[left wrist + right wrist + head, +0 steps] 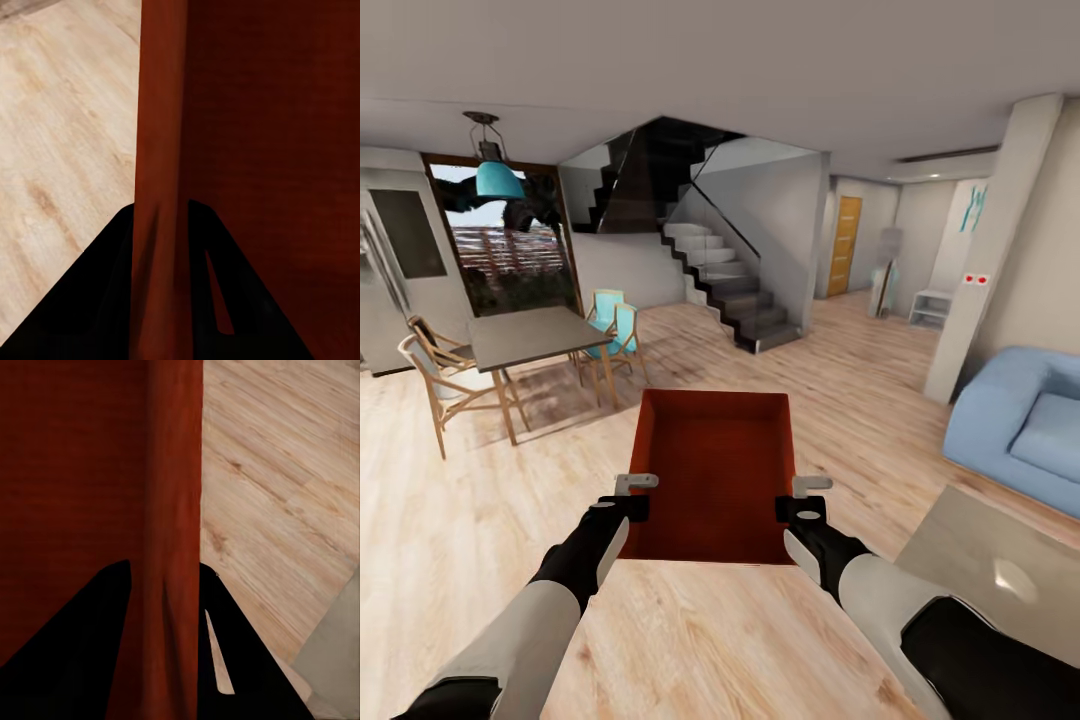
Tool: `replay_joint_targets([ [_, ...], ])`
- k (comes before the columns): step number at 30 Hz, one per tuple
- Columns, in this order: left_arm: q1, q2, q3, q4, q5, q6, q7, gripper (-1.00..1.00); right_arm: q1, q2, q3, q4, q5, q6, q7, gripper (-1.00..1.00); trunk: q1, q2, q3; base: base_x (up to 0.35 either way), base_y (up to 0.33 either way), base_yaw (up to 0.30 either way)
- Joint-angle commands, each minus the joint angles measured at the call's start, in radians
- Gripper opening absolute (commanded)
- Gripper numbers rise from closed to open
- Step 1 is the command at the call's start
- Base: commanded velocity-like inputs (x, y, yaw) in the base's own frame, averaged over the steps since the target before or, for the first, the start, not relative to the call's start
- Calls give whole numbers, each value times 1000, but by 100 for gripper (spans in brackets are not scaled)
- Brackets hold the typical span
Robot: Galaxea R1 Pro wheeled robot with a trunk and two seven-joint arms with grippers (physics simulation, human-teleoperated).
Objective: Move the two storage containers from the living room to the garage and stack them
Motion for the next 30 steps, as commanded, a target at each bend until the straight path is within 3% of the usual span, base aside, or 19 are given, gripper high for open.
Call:
replay_joint_targets([
  [1, -1, -8, 14, 1, -1, 5, -3, -100, -1, 6, -10, -19, 14, -10, -1, -100, 1, -2, -2, 321, 75, 277],
  [6, -1, -8, 14, 1, -1, 5, -3, -100, -1, 6, -10, -19, 14, -10, 0, -100, 1, -2, -2, 321, 75, 181],
  [30, -1, -8, 14, 2, 1, 5, -3, -100, -1, 5, -10, -19, 14, -10, 0, -100, 1, -2, -2, 321, 13, 3],
])
